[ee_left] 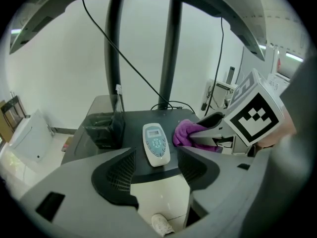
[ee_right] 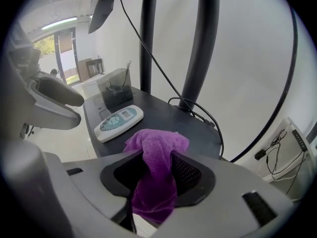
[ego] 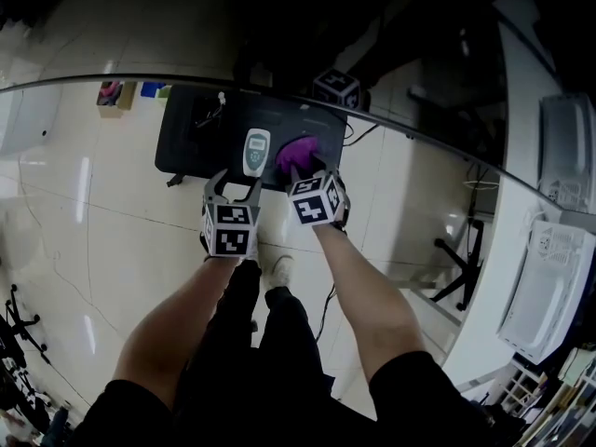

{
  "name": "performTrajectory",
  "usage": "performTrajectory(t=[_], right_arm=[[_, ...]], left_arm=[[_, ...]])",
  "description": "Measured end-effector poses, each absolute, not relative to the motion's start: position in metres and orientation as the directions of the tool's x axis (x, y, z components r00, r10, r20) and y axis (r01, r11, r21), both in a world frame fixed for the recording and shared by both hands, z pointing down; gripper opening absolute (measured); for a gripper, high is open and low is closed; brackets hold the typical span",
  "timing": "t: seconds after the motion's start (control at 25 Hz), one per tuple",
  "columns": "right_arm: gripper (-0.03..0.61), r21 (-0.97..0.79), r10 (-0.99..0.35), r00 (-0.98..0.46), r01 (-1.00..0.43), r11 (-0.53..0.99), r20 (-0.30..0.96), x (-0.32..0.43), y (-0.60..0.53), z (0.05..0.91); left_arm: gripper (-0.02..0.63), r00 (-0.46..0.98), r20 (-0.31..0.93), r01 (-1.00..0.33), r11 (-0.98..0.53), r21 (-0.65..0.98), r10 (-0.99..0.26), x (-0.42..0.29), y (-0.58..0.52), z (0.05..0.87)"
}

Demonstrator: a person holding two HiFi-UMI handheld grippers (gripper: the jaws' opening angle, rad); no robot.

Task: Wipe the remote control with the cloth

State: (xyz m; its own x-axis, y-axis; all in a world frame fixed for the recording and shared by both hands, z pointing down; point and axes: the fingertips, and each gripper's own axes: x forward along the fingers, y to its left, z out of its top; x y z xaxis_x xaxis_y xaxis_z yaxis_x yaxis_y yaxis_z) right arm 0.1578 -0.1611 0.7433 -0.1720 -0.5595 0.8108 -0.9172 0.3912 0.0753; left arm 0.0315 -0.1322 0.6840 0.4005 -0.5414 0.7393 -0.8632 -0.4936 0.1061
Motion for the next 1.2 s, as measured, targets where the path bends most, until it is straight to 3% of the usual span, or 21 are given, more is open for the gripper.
performTrajectory(t=[0.76, 1.0, 1.2], right_arm=[[0.193, -0.03, -0.741, -0.361, -0.907, 0.419, 0.567, 0.139, -0.022, 0.471], [0.16, -0.022, -0.77, -0.418, -0.884, 0.466, 0.481, 0.129, 0.033, 0.401], [0.081, 0.006, -0.792, -0.44, -0.873, 0.488, 0.424, 0.11, 0.066, 0.367]], left_arm=[[0.245, 0.543, 0.542, -0.804, -0.583, 0.116, -0.641, 0.054, -0.012, 0.468], [0.184, 0.577, 0.461, -0.79, -0.605, 0.105, -0.674, 0.045, 0.035, 0.398], [0.095, 0.594, 0.398, -0.771, -0.636, 0.034, -0.699, 0.028, 0.058, 0.366]])
